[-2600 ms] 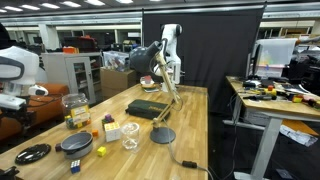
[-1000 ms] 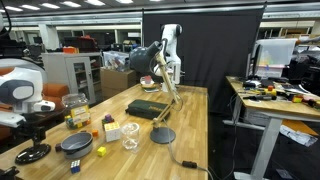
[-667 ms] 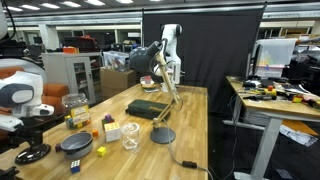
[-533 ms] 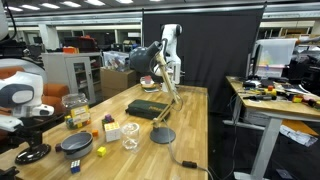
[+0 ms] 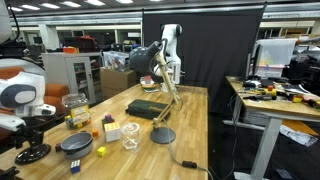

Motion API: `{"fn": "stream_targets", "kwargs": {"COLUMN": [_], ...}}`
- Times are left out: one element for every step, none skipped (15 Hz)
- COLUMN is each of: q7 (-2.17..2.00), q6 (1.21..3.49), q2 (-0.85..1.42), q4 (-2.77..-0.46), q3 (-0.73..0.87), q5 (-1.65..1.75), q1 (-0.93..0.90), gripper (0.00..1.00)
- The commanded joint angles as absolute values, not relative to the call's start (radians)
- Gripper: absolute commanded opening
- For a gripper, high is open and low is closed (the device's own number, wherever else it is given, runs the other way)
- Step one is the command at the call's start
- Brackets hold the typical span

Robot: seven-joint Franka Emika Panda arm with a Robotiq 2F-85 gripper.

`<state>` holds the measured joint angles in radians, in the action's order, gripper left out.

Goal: Pick up the lid and close the bowl

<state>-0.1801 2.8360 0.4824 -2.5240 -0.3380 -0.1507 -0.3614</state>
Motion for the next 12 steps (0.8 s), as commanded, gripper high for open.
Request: {"fn": "stream_targets", "kwargs": {"q7": [-0.165,-0.165,-0.162,-0.159,-0.157,-0.155,-0.155,-0.156,-0.160,-0.162,-0.163,-0.165], "q6": [2.851,2.849,2.844,2.842,2.838,2.837,2.834,2.833,2.831,2.830,2.829,2.828], "q2": [0.494,0.493,0.496,0.500,0.505,0.507,0.507,0.506,0.499,0.492,0.486,0.482], "q4": [-2.494,-2.484,-2.471,-2.460,-2.453,-2.451,-2.454,-2.457,-2.463,-2.466,-2.470,-2.473], "q3": [-0.337,-0.334,-0.331,-0.332,-0.333,-0.335,-0.335,-0.333,-0.328,-0.324,-0.320,-0.316], "q5": [-0.149,-0.148,-0.145,-0.145,-0.143,-0.145,-0.145,-0.144,-0.141,-0.139,-0.137,-0.136], "q1": [-0.346,-0.347,-0.348,-0.347,-0.350,-0.350,-0.351,-0.353,-0.354,-0.356,-0.355,-0.356], "gripper": [0.83,0.83,0.81,0.77,0.69,0.56,0.51,0.44,0.42,0.43,0.41,0.40]}}
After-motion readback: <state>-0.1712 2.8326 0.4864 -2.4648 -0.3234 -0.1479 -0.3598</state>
